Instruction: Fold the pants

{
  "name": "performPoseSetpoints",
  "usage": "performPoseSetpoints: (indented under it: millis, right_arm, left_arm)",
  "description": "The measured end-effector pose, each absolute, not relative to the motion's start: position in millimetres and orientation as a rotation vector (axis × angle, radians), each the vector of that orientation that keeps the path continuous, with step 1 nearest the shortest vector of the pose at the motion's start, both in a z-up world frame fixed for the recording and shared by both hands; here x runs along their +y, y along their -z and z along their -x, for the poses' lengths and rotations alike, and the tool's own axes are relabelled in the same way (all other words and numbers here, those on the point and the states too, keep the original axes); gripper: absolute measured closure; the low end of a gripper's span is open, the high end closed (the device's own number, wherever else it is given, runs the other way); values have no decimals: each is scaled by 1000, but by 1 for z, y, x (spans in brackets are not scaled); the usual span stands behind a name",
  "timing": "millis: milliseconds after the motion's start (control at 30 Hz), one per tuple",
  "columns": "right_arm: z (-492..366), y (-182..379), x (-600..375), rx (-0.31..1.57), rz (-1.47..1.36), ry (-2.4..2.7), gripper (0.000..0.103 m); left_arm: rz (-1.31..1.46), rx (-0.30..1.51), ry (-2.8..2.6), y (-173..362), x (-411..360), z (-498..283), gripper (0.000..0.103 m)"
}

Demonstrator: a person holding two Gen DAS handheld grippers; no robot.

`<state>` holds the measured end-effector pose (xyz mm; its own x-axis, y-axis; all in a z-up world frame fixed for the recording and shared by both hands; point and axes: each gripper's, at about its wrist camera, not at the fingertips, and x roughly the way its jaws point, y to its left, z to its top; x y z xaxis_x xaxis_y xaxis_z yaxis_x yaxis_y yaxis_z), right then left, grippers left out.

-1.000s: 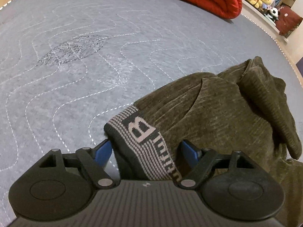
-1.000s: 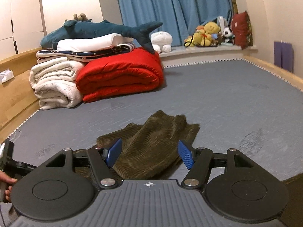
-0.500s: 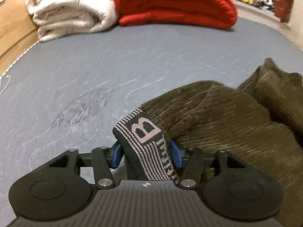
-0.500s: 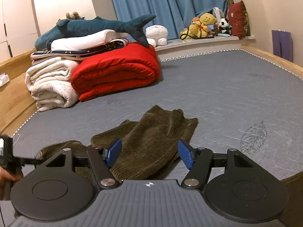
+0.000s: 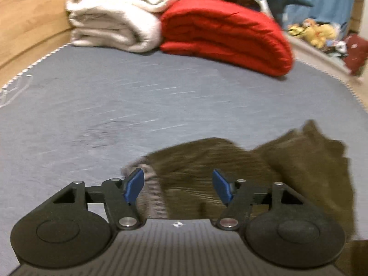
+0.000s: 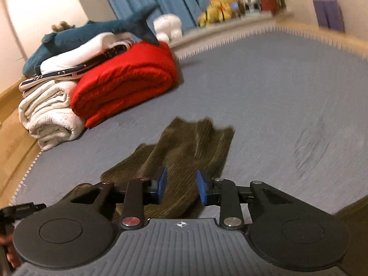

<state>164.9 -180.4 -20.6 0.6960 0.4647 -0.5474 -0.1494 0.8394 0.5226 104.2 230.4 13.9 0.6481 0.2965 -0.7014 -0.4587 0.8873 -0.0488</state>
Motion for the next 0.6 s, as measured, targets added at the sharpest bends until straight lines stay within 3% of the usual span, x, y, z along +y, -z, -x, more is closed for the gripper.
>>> performPoseSetpoints:
  millis: [100,167,233,400,500,600]
  right_arm:
    - [-184,45,-170,831,-550,-330,70]
    - [-193,63,-164,899,-607,-296,62]
    - [-199,79,-156,957,-637,-281,47]
    - [-200,93,-139,992,-637,-260,48]
    - [-196,87,-129,970,-614,-264,62]
    - [-193,78,-121,940,-569,-266,63]
  left_arm:
    - [197,732,-354,-25,199,-99,32]
    - [177,730,-309,-24,183,-101,32]
    - [163,737,-253,-24,163,-101,32]
    - [145,741,-166,-23,127,-101,32]
    - [143,740,-144,-22,120,-101,32]
    - [150,742,-132,-22,114,-104,32]
